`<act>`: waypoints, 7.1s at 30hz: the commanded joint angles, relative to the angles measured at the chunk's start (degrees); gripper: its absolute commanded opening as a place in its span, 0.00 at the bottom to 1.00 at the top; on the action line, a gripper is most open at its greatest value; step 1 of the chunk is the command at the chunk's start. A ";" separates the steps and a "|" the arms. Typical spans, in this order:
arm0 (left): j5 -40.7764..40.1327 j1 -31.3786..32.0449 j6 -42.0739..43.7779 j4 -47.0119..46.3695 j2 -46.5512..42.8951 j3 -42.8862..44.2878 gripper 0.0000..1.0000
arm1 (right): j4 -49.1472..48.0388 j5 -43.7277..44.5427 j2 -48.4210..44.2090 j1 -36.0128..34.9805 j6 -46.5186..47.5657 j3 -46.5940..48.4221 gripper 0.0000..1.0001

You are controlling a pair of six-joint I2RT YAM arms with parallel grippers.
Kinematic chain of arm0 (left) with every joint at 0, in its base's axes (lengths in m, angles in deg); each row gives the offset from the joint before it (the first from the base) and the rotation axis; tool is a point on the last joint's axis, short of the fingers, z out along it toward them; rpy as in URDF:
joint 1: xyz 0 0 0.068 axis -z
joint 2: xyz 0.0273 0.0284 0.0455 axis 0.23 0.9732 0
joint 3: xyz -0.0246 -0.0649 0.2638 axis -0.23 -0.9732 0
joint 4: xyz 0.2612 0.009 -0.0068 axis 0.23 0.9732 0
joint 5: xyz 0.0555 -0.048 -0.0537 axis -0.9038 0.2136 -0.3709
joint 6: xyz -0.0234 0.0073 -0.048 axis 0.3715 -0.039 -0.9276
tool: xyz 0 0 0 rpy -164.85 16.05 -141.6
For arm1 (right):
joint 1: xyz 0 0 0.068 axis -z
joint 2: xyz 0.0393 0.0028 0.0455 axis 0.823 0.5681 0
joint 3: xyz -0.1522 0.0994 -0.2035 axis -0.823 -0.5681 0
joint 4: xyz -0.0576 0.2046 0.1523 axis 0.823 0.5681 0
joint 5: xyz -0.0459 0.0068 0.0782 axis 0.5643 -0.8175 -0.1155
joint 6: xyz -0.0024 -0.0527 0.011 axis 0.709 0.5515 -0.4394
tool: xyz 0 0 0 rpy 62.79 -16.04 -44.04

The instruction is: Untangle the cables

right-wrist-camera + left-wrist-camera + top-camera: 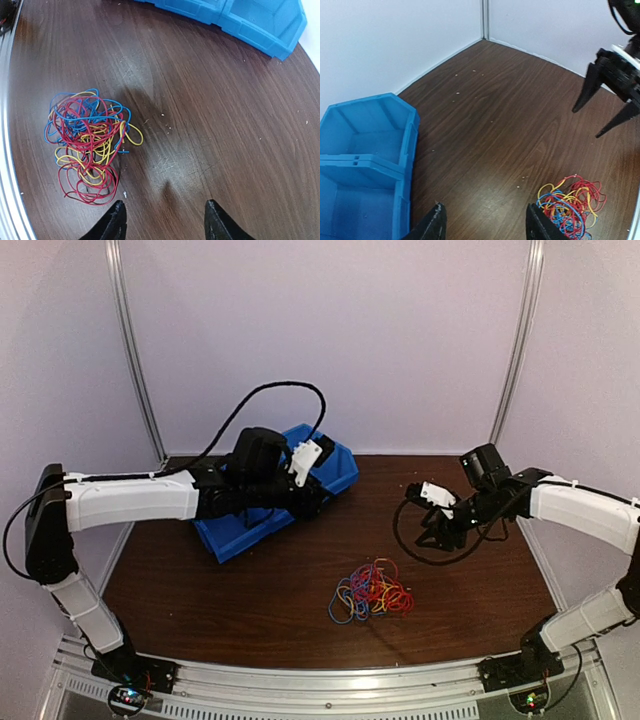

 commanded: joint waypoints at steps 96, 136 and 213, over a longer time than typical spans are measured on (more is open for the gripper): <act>6.92 12.51 -4.52 -63.55 33.07 -12.54 0.10 | 7.99 -24.34 -2.34 -1.59 -12.43 39.65 0.00; 7.62 10.72 -13.89 -62.22 15.94 -1.26 0.56 | -2.13 -29.57 -4.09 -0.83 -15.54 20.63 0.00; -13.09 9.08 6.22 -26.32 -25.33 9.83 0.00 | -20.87 -13.32 27.41 -6.22 -13.96 2.30 0.20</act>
